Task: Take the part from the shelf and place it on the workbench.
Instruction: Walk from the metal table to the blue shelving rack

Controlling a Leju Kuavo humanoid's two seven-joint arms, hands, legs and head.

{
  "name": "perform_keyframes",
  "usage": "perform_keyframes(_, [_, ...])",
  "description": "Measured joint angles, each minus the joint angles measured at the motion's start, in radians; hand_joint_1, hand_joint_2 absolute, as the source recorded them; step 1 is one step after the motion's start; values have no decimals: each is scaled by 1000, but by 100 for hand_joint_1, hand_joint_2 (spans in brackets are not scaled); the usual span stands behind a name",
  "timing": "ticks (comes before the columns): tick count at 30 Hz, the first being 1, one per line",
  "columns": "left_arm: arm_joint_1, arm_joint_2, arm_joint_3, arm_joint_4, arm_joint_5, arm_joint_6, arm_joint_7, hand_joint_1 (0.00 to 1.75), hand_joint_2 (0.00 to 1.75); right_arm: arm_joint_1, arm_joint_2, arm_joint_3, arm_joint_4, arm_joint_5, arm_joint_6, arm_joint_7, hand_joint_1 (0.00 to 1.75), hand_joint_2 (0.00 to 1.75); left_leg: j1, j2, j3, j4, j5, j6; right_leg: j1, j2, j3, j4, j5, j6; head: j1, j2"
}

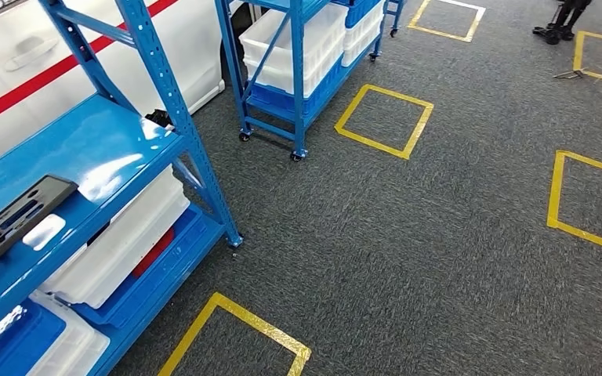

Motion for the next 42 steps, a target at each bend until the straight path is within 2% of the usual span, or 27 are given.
perform_keyframes(2, [-5,3,0,0,-2,0,-3,0,0,2,0,0,0,0,1,0,0,0,0,20,-51,123,-52,1,10,-34,-3,0,-1,-6,0,0])
perform_keyframes(3, [-5,4,0,0,-2,-1,-4,0,0,2,0,0,0,0,1,0,0,0,-1,23,-56,145,-55,2,15,-50,-4,1,-1,-7,0,0])
perform_keyframes(4, [-4,6,0,0,-2,-1,-4,0,0,1,0,0,0,0,1,0,0,0,-2,27,-38,123,-39,6,18,-64,-3,1,-1,-8,0,0])
perform_keyframes(5, [-4,8,0,0,-2,-2,-4,0,0,0,0,0,0,0,1,0,0,0,-5,35,-2,65,-12,12,21,-77,-2,1,-2,-8,0,0])
perform_keyframes(7, [-8,15,0,0,-2,-2,-4,0,0,-1,2,0,0,1,1,0,0,0,-17,75,77,-75,32,30,27,-101,2,1,-4,-6,0,0])
perform_keyframes(8, [-10,17,-1,0,-2,-2,-5,0,0,-1,2,0,0,1,1,0,0,0,-23,90,99,-119,42,37,29,-111,3,2,-4,-2,0,0])
perform_keyframes(9, [-11,19,-1,0,-2,-2,-5,0,0,-3,3,0,0,2,1,0,0,0,-28,97,107,-139,44,42,30,-121,3,3,-5,2,0,0])
perform_keyframes(11, [-6,22,-1,0,-2,-2,-6,0,0,-7,3,0,0,2,0,0,0,0,-28,78,106,-145,52,49,28,-131,5,2,-5,12,0,0])
perform_keyframes(13, [-1,23,-1,0,-2,-2,-6,0,0,-9,3,0,0,2,-1,1,0,0,-23,61,109,-158,63,58,24,-89,0,19,-22,24,0,0])
perform_keyframes(15, [-4,23,0,0,-2,-2,-6,0,0,-4,3,0,0,2,-1,1,0,0,-19,42,106,-164,72,66,17,-26,-45,114,-83,33,0,0])
perform_keyframes(17, [-7,23,-1,0,-2,-2,-5,0,0,1,3,0,1,2,-1,3,0,0,-19,16,99,-163,76,69,13,-7,-107,244,-140,37,0,0])
perform_keyframes(18, [-7,23,-1,0,-2,-2,-5,0,0,3,3,0,1,3,-1,4,0,0,-19,3,97,-162,76,68,10,-6,-121,271,-140,39,0,0])
perform_keyframes(19, [-6,23,-1,0,-2,-2,-4,0,0,4,3,0,1,3,-1,6,0,0,-19,-11,97,-160,76,67,7,-5,-118,261,-120,41,0,0])
perform_keyframes(20, [-5,23,-1,0,-2,-2,-3,0,0,4,2,0,1,3,-1,8,0,0,-18,-26,97,-158,76,64,4,-1,-98,216,-84,42,0,0])
perform_keyframes(22, [-7,22,-1,0,-2,-2,-2,0,0,6,2,0,1,3,-2,12,0,0,-17,-52,94,-150,74,55,-4,37,-40,83,-18,42,0,0])
perform_keyframes(24, [-10,22,0,0,-2,-2,0,0,0,7,2,0,1,3,-3,14,0,0,-17,-75,87,-144,74,42,-5,68,-13,16,2,38,0,0])
perform_keyframes(25, [-10,22,0,0,-2,-2,1,0,0,6,1,0,1,3,-4,15,0,0,-16,-85,83,-144,76,35,-2,66,-12,14,1,34,0,0])
perform_keyframes(26, [-8,22,0,0,-2,-2,2,0,0,4,1,0,1,3,-4,16,0,0,-14,-95,79,-146,78,28,-1,54,-12,13,3,27,0,0])
perform_keyframes(28, [-5,21,-1,0,-2,-2,3,0,0,3,0,0,1,3,-5,17,0,0,-12,-68,67,-125,65,18,0,30,-9,5,8,11,0,0])
perform_keyframes(29, [-6,21,-1,0,-3,-3,3,0,0,4,0,0,1,3,-5,18,0,0,-12,-41,48,-87,42,16,0,16,-7,0,10,3,0,0])
perform_keyframes(31, [-10,20,-1,0,-7,-6,2,0,0,8,0,-1,1,1,-5,19,0,0,-13,9,-11,41,-24,12,7,-14,-8,-1,9,-7,0,0])
perform_keyframes(33, [-11,20,-2,0,-10,-9,0,0,0,11,-1,-3,1,-1,-4,19,0,0,-12,22,-55,141,-57,10,13,-44,-8,-1,7,-10,0,0])
perform_keyframes(34, [-9,19,-4,0,-11,-9,0,0,0,10,-1,-3,1,-1,-4,19,0,0,-11,26,-51,139,-48,10,15,-58,-7,-1,6,-10,0,0])
perform_keyframes(35, [-8,19,-5,0,-11,-9,0,0,0,10,-1,-4,1,-1,-4,19,0,0,-12,31,-26,96,-22,13,17,-71,-6,-1,5,-9,0,0])
perform_keyframes(37, [-8,19,-6,0,-11,-9,0,0,0,10,0,-4,1,-1,-4,19,0,0,-17,67,53,-46,33,23,21,-95,0,-1,2,-5,0,0])
perform_keyframes(39, [-12,19,-8,0,-11,-10,-2,0,0,9,-1,-5,1,-1,-4,19,0,0,-26,96,97,-131,54,38,24,-115,3,1,-2,4,0,0])
perform_keyframes(42, [-6,19,-8,0,-11,-10,-3,0,0,1,-1,-5,1,-1,-4,19,0,0,-30,73,98,-149,61,54,22,-133,10,0,-5,20,0,0])
